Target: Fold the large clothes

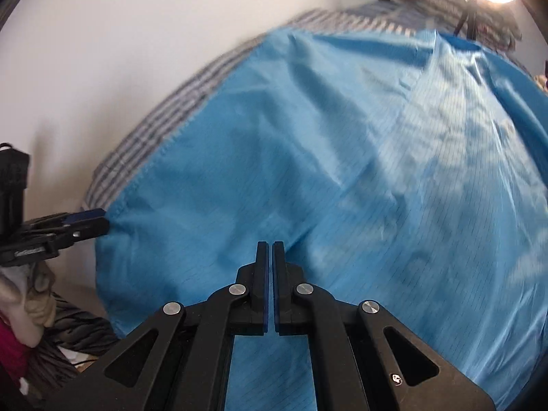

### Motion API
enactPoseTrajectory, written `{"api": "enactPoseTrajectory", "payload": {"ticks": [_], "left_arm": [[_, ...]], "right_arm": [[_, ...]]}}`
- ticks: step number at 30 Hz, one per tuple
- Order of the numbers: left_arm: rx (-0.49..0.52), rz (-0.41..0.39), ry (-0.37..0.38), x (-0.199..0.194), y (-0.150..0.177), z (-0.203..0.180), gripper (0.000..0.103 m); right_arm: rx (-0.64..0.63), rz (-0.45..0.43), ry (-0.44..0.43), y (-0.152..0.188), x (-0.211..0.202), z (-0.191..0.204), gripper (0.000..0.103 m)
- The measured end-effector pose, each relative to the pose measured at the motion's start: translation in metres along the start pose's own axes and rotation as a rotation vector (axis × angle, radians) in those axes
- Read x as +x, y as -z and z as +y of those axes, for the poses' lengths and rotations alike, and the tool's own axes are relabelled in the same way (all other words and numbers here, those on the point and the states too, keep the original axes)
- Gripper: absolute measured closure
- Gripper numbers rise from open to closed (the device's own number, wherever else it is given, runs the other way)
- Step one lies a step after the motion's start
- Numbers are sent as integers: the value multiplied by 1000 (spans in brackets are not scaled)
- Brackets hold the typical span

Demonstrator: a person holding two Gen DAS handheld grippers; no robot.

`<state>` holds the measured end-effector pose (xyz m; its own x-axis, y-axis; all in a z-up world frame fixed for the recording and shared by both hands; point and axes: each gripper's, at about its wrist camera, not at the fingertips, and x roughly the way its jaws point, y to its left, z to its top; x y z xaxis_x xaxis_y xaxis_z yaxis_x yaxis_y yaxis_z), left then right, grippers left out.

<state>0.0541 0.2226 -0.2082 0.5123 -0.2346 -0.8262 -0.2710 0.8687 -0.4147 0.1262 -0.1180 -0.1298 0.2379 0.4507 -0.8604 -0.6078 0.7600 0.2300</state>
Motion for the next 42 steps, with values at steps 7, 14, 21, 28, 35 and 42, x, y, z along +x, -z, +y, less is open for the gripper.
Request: {"api": "enactPoseTrajectory", "payload": {"ticks": [7, 14, 21, 28, 35, 42], "left_arm": [[-14, 65, 44, 27, -10, 3, 97], [30, -24, 53, -2, -4, -10, 101], [79, -85, 35, -15, -5, -27, 102], [112, -98, 40, -15, -5, -41, 102], [137, -106, 51, -11, -7, -55, 102], [170, -104, 47, -5, -6, -70, 102]], "right_arm": [[-9, 120, -93, 8, 42, -4, 102], [45, 151, -141, 0, 52, -10, 102], [112, 89, -190, -49, 24, -15, 81], [78, 51, -170, -134, 42, 22, 47], [-6, 162, -41, -174, 101, 67, 47], [-99, 256, 122, -176, 151, 92, 47]]}}
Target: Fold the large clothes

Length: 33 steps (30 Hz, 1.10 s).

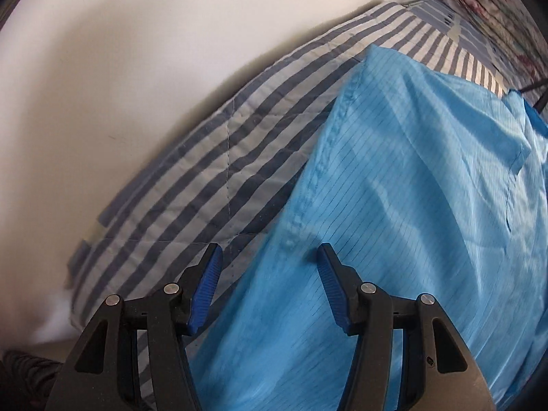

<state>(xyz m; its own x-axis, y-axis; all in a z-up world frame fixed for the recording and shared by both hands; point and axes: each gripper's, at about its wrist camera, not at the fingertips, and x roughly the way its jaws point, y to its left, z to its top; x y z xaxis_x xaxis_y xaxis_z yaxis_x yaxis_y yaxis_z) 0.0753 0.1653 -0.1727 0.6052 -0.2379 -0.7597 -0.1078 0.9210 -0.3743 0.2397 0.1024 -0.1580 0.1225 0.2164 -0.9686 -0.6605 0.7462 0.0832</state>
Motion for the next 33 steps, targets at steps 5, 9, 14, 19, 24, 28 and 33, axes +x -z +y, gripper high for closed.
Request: {"api": "enactPoseTrajectory", "payload": {"ticks": [5, 9, 14, 19, 24, 28, 33], "left_arm": [[17, 1, -3, 5, 1, -12, 102], [34, -5, 1, 4, 2, -22, 102], [68, -14, 4, 0, 3, -32, 102], [141, -40, 5, -2, 0, -66, 102], [202, -33, 17, 5, 1, -102, 103], [273, -22, 27, 14, 2, -137, 102], [364, 8, 52, 29, 8, -179, 102]], "right_arm": [[-12, 16, 86, -6, 14, 5, 94], [37, -25, 15, -1, 3, -14, 101], [120, -107, -94, 6, -13, -38, 102], [243, -225, -233, 24, -42, -77, 102], [361, -332, -326, 55, -67, -123, 102], [487, -404, -385, 84, -79, -163, 102], [626, -448, -424, 125, -82, -206, 102]]}}
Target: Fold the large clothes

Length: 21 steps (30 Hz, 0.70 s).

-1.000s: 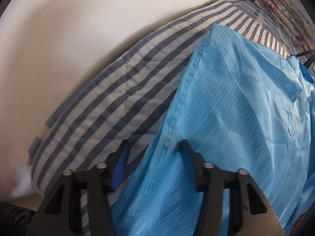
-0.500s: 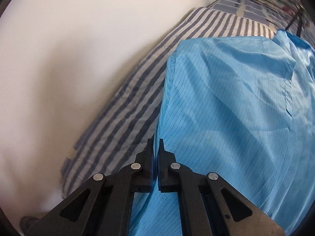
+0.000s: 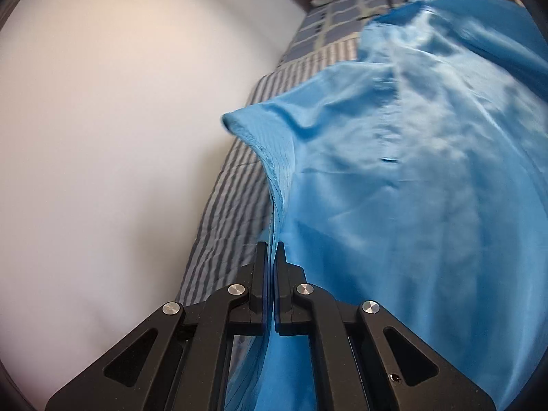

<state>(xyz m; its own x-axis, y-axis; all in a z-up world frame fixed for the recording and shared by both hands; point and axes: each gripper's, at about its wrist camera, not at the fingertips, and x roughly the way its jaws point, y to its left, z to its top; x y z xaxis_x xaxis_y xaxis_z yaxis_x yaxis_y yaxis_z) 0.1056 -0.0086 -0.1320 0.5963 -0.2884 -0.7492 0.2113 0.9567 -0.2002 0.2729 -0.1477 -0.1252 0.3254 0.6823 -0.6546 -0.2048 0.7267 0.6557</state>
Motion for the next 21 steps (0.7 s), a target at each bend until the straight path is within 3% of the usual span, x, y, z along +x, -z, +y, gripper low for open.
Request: {"api": "enactPoseTrajectory", "payload": {"ticks": [7, 14, 21], "left_arm": [[110, 80, 16, 35, 3, -49, 102], [129, 139, 41, 47, 11, -61, 102], [80, 141, 141, 14, 22, -49, 102]], "right_arm": [[165, -36, 19, 7, -32, -70, 102], [302, -13, 71, 23, -42, -115, 102], [155, -17, 136, 10, -42, -99, 102]]}}
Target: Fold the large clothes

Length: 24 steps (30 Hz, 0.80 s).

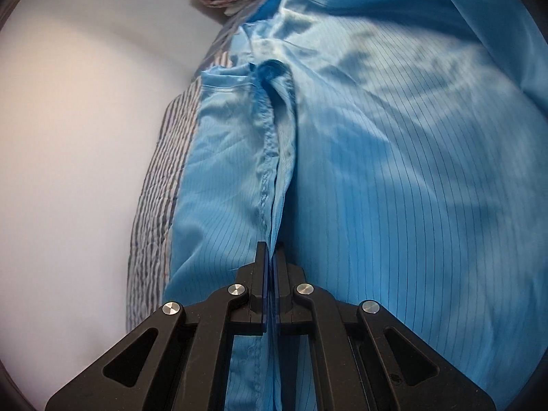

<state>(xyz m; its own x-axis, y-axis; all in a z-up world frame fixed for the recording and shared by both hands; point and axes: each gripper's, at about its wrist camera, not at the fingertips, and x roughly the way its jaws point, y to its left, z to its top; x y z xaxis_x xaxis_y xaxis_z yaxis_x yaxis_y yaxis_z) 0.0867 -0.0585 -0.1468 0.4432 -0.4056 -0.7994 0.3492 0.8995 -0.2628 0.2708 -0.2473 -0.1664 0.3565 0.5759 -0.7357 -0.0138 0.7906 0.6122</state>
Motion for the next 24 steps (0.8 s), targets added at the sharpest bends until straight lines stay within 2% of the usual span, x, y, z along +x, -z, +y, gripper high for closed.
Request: {"api": "enactPoseTrajectory", "payload": {"ticks": [4, 6, 7, 8, 11, 13, 14, 16, 20, 24], "left_arm": [[-14, -25, 8, -37, 17, 18, 99], [-62, -36, -15, -52, 22, 40, 82], [-100, -41, -21, -56, 23, 55, 65], [-140, -43, -24, -58, 23, 67, 60], [-281, -38, 12, -57, 22, 104, 60], [-351, -14, 53, -48, 21, 122, 60], [-369, -1, 67, -41, 20, 127, 60], [-395, 36, 100, -25, 23, 131, 60], [-388, 90, 111, -4, 30, 128, 60], [-392, 114, 126, 7, 35, 124, 60]], "right_arm": [[-59, 53, 11, -1, -5, 18, 101], [-110, 64, 48, 5, -14, 27, 101], [-140, 74, 58, 9, -21, 32, 101], [-156, 81, 57, 12, -25, 35, 101], [-191, 120, 63, 33, -44, 32, 93], [-203, 138, 67, 51, -58, 27, 70], [-205, 149, 63, 61, -63, 26, 66], [-203, 188, 44, 85, -68, 21, 65], [-176, 269, -10, 132, -71, 7, 65], [-110, 330, -57, 156, -61, -5, 65]]}}
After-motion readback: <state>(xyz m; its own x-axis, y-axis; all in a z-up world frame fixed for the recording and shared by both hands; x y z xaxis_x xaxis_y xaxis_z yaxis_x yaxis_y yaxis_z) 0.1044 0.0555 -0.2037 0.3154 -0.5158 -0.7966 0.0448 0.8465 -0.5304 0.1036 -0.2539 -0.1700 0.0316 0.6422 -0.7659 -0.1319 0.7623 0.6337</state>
